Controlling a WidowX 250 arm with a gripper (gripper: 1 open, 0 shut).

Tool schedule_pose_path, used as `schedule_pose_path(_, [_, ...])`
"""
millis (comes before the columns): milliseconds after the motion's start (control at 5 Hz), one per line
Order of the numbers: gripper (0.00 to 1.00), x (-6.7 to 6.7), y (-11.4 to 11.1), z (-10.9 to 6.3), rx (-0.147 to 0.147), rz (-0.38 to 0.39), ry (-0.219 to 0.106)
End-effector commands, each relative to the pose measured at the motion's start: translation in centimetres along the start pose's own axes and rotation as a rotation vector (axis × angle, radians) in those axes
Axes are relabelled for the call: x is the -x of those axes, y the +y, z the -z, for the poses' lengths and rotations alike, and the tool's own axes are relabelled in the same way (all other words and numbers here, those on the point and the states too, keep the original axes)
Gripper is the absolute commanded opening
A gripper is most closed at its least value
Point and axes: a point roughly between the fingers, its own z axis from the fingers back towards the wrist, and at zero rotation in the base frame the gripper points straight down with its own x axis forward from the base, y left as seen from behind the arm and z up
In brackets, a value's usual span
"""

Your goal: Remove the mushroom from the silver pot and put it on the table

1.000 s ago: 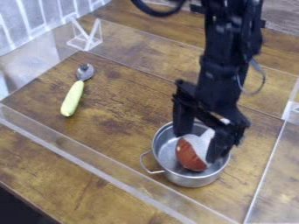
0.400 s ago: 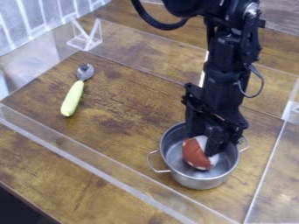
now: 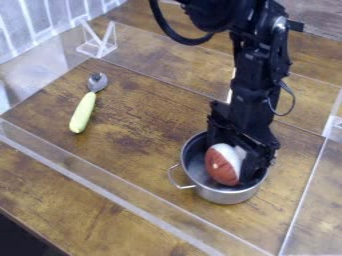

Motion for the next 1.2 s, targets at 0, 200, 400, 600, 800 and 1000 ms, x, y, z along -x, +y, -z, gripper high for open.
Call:
schedule_pose_path(0, [1.00, -0.3, 2.2, -1.5, -0.003, -0.052, -0.060])
schedule_pose_path(200, [1.00, 0.1, 3.5, -1.3, 0.002, -0.087, -0.058])
schedule_pose_path(400, [0.00, 0.3, 3.5, -1.2, 0.004, -0.069, -0.056])
schedule_pose_path(600, [0.00, 0.5, 3.4, -1.3, 0.004, -0.050, -0.056])
schedule_pose_path(800, [0.00, 0.9, 2.2, -1.7, 0.007, 0.062, -0.059])
schedule_pose_path(1000, [0.00, 1.3, 0.8, -2.1, 0.011, 0.171, -0.063])
